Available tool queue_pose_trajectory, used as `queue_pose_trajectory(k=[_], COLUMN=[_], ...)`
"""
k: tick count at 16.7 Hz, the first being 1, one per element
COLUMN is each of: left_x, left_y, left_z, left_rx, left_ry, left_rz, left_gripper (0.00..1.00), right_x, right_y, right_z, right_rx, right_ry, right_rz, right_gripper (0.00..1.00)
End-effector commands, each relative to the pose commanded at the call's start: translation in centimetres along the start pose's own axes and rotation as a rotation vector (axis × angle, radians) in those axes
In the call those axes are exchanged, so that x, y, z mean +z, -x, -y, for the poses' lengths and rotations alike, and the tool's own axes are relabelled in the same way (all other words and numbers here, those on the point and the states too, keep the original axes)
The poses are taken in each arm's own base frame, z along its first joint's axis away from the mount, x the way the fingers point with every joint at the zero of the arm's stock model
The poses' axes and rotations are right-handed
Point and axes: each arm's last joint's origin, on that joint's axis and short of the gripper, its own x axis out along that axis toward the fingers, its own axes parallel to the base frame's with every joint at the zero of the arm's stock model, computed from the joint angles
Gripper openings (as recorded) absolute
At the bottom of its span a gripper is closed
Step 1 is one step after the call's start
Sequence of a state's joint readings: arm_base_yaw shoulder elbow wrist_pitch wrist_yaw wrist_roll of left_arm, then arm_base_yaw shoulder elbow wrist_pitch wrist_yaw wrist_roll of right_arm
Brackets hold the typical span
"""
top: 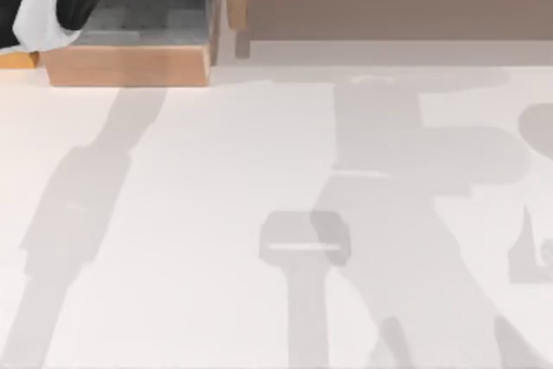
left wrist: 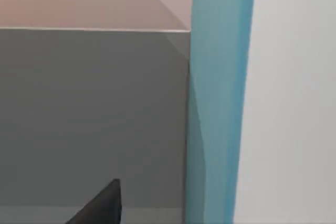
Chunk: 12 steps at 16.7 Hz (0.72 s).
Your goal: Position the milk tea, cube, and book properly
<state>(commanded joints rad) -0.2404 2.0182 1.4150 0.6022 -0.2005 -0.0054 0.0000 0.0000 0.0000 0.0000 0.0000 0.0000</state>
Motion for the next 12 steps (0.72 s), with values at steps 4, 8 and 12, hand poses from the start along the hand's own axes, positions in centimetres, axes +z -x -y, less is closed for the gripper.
queue_pose_trajectory(k=[4,8,12], left_x=[0.00,0.00,0.00], left_y=[-0.01,-0.01,-0.01], left_z=[0.00,0.00,0.00], left_rx=[0.000,0.000,0.000], left_ry=[0.000,0.000,0.000], left_rz=[0.000,0.000,0.000], left_gripper=[0.92,0.62,0.32], right_x=[0.00,0.00,0.00], right_y=[0.00,0.00,0.00], right_z=[0.00,0.00,0.00], right_rx=[0.000,0.000,0.000], right_ry=[0.000,0.000,0.000], right_rz=[0.000,0.000,0.000], right_gripper=[1.00,1.00,1.00])
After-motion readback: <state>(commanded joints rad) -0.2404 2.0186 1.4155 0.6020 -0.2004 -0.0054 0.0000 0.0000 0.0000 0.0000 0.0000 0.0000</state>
